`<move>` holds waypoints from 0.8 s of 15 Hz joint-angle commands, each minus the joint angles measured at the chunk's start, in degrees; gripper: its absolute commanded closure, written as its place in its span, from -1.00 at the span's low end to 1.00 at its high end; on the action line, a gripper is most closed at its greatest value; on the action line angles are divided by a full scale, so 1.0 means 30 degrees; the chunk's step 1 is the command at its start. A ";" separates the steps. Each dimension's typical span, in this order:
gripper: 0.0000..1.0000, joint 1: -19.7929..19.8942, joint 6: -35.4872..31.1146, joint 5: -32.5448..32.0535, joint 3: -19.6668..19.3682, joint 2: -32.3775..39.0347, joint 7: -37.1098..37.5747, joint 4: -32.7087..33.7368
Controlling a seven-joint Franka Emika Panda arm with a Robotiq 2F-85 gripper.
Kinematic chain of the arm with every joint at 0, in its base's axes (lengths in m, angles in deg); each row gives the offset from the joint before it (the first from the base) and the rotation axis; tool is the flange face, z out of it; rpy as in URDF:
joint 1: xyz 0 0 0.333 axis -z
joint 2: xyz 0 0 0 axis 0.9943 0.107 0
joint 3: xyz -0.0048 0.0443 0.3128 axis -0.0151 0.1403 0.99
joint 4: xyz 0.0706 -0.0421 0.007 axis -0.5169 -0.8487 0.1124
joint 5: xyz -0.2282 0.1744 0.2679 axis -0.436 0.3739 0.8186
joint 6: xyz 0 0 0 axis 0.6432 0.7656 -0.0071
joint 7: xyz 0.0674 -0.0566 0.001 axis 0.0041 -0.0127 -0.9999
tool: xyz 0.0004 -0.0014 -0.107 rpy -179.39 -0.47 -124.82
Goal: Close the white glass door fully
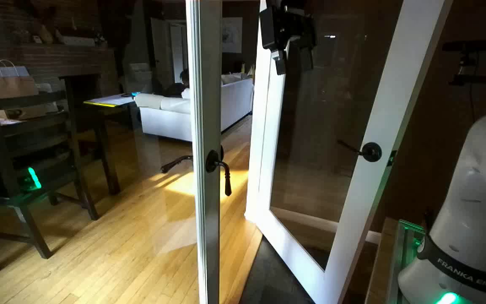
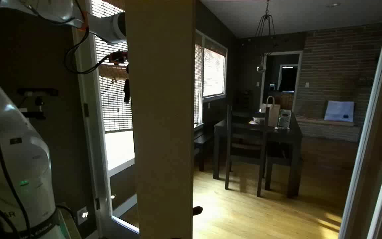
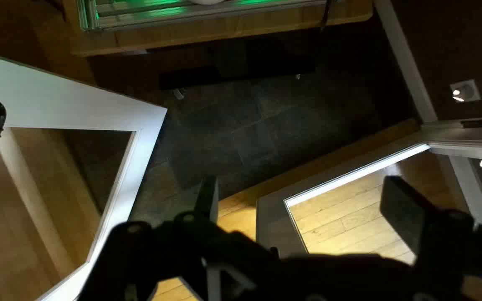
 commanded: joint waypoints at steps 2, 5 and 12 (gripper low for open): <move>-1.00 -0.0102 0.0029 -0.0030 -0.0083 0.0025 0.0030 0.0036; -1.00 -0.0102 0.0029 -0.0030 -0.0083 0.0025 0.0030 0.0036; -1.00 -0.0149 0.0031 0.0246 -0.0398 -0.0974 -0.0593 -0.0466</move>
